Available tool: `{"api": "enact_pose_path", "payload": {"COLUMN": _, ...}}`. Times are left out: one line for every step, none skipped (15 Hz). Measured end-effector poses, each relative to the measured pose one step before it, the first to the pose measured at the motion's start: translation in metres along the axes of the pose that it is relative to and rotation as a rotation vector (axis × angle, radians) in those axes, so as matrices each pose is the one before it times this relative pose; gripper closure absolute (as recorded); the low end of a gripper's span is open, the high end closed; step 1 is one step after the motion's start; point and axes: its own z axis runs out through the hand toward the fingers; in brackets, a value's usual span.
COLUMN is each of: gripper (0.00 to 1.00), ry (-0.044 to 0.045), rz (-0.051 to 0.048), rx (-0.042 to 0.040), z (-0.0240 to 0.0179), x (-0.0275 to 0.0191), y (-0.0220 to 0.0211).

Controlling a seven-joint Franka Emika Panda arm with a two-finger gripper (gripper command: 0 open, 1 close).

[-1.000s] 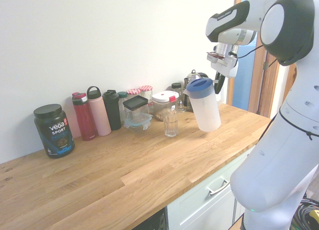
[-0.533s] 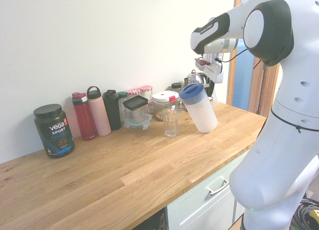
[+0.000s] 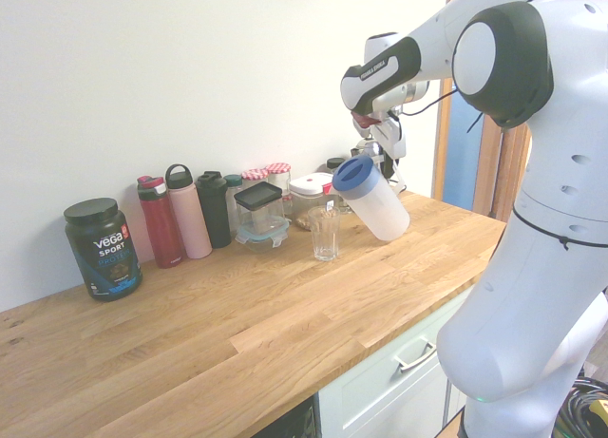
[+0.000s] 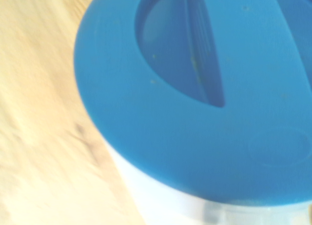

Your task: Pour me some water

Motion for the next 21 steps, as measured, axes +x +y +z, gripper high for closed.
{"api": "enact_pose_path", "payload": {"gripper": 1.0, "ry": -0.00133, "rz": -0.01213, "rx": -0.03927, "z": -0.00068, "x": 0.00535, "y": -0.00161}}
{"api": "enact_pose_path", "payload": {"gripper": 1.0, "ry": -0.00422, "rz": -0.01008, "rx": -0.02922, "z": -0.00034, "x": 0.00436, "y": -0.00302}}
{"api": "enact_pose_path", "payload": {"gripper": 1.0, "ry": -0.00524, "rz": -0.01009, "rx": -0.02032, "z": -0.00074, "x": 0.00376, "y": -0.00365}}
{"api": "enact_pose_path", "payload": {"gripper": 1.0, "ry": -0.00398, "rz": -0.00982, "rx": -0.01587, "z": -0.00071, "x": 0.00311, "y": -0.00355}}
{"api": "enact_pose_path", "payload": {"gripper": 1.0, "ry": -0.00237, "rz": -0.01069, "rx": -0.01443, "z": -0.00106, "x": 0.0032, "y": -0.00417}}
{"api": "enact_pose_path", "payload": {"gripper": 1.0, "ry": -0.00306, "rz": -0.01108, "rx": -0.01337, "z": -0.00093, "x": 0.00268, "y": -0.00362}}
{"api": "enact_pose_path", "payload": {"gripper": 1.0, "ry": -0.00313, "rz": -0.01417, "rx": -0.01464, "z": -0.00136, "x": 0.00082, "y": -0.00398}}
{"api": "enact_pose_path", "payload": {"gripper": 1.0, "ry": -0.00179, "rz": -0.0129, "rx": -0.01537, "z": -0.00113, "x": -0.00111, "y": -0.00446}}
{"api": "enact_pose_path", "payload": {"gripper": 1.0, "ry": 0.00016, "rz": -0.00942, "rx": -0.01497, "z": -0.00203, "x": -0.00224, "y": -0.00428}}
{"api": "enact_pose_path", "payload": {"gripper": 1.0, "ry": 0.00073, "rz": -0.00792, "rx": -0.01226, "z": -0.00243, "x": -0.00241, "y": -0.00386}}
{"api": "enact_pose_path", "payload": {"gripper": 1.0, "ry": 0.00126, "rz": -0.00852, "rx": -0.01333, "z": -0.00088, "x": -0.00203, "y": -0.00331}}
{"api": "enact_pose_path", "payload": {"gripper": 1.0, "ry": 0.00101, "rz": -0.00908, "rx": -0.01482, "z": -0.00028, "x": -0.00141, "y": -0.00309}}
{"api": "enact_pose_path", "payload": {"gripper": 1.0, "ry": 0.00158, "rz": -0.00709, "rx": -0.01681, "z": 0.00019, "x": -0.0001, "y": -0.00236}}
{"api": "enact_pose_path", "payload": {"gripper": 1.0, "ry": 0.00601, "rz": -0.00234, "rx": -0.01475, "z": -0.00026, "x": 0.00112, "y": -0.00221}}
{"api": "enact_pose_path", "payload": {"gripper": 1.0, "ry": 0.00348, "rz": -0.00383, "rx": -0.01173, "z": 0.00015, "x": 0.00191, "y": -0.00292}}
{"api": "enact_pose_path", "payload": {"gripper": 1.0, "ry": 0.00344, "rz": -0.00391, "rx": -0.01436, "z": -0.00023, "x": 0.00292, "y": -0.00338}}
{"api": "enact_pose_path", "payload": {"gripper": 1.0, "ry": 0.0037, "rz": -0.00498, "rx": -0.02038, "z": 0.00023, "x": 0.00305, "y": -0.00405}}
{"api": "enact_pose_path", "payload": {"gripper": 1.0, "ry": 0.00261, "rz": -0.00371, "rx": -0.01901, "z": 0.00151, "x": 0.00264, "y": -0.00535}}
{"api": "enact_pose_path", "payload": {"gripper": 1.0, "ry": 0.00245, "rz": -0.00212, "rx": -0.01557, "z": 0.00129, "x": 0.00221, "y": -0.00493}}
{"api": "enact_pose_path", "payload": {"gripper": 1.0, "ry": 0.00359, "rz": -0.00502, "rx": -0.01703, "z": 0.00127, "x": 0.00172, "y": -0.00434}}
{"api": "enact_pose_path", "payload": {"gripper": 1.0, "ry": 0.00031, "rz": -0.00585, "rx": -0.01186, "z": 0.00043, "x": 0.00065, "y": -0.00344}}
